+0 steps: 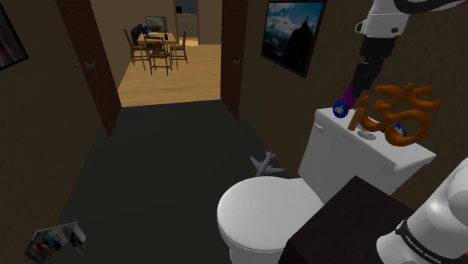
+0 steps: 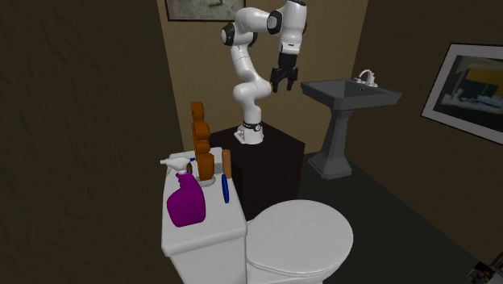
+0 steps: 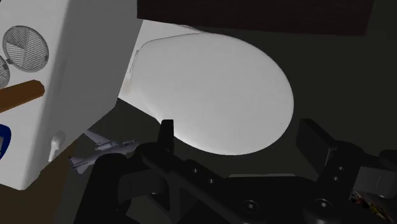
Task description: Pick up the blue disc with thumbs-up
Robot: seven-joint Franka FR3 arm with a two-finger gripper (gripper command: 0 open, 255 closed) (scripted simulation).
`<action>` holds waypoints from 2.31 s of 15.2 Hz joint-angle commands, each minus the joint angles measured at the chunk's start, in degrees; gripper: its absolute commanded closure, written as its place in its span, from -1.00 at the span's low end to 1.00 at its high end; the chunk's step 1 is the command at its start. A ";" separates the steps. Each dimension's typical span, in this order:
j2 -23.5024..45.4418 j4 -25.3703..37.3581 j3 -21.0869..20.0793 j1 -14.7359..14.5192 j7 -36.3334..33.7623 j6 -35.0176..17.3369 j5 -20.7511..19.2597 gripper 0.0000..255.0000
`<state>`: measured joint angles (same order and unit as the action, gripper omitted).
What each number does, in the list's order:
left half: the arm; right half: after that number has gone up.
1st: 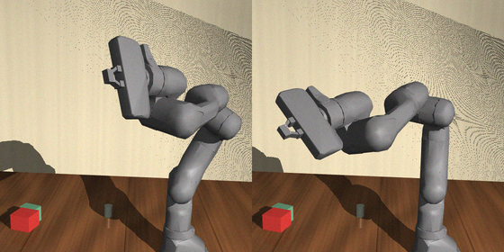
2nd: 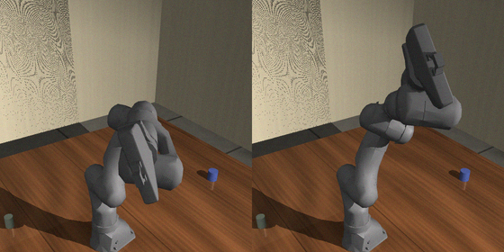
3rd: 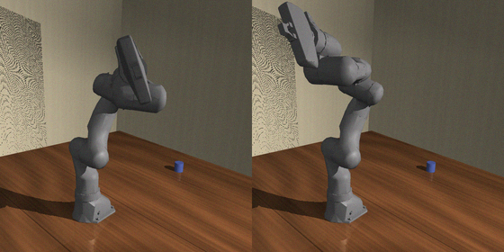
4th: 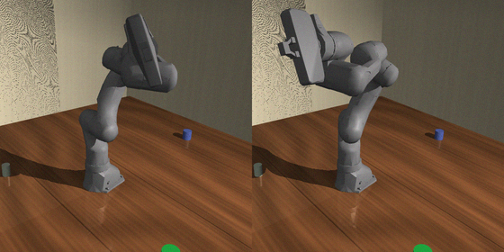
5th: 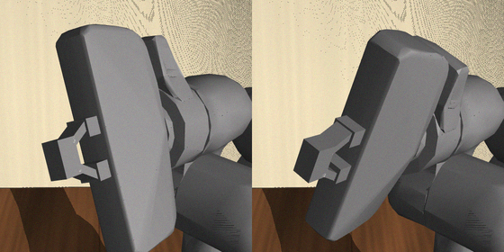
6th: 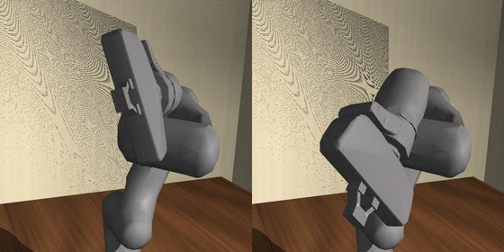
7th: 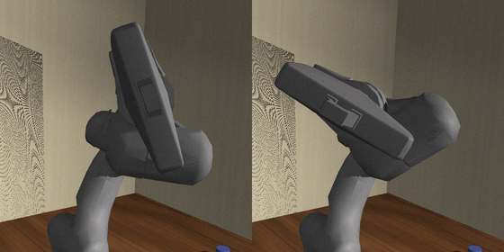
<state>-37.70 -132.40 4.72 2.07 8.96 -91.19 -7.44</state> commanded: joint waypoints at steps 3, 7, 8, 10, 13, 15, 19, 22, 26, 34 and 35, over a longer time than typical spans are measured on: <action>6.54 2.53 3.41 1.65 1.49 -3.98 -0.99 -1.00; 13.62 6.09 6.92 3.11 3.35 -7.45 -1.25 -1.00; 15.46 7.13 7.78 3.45 3.85 -8.22 -1.17 -1.00; 19.20 9.37 9.47 4.12 4.92 -9.65 -0.81 -1.00; 24.99 13.16 11.88 5.14 6.69 -11.45 0.22 -1.00; 28.98 15.98 13.39 5.90 7.98 -12.40 1.24 -1.00; 37.27 22.36 16.06 7.70 10.75 -13.62 4.07 -1.00; 43.75 27.84 17.64 9.50 12.90 -13.87 6.75 -1.00; 52.72 36.25 18.98 12.71 15.53 -13.17 10.74 -1.00; 72.14 58.63 19.25 22.03 18.49 -7.76 18.44 -1.00; 74.86 62.29 19.10 23.48 18.54 -6.60 19.30 -1.00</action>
<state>33.96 -74.40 23.97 23.85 27.21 -99.16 10.80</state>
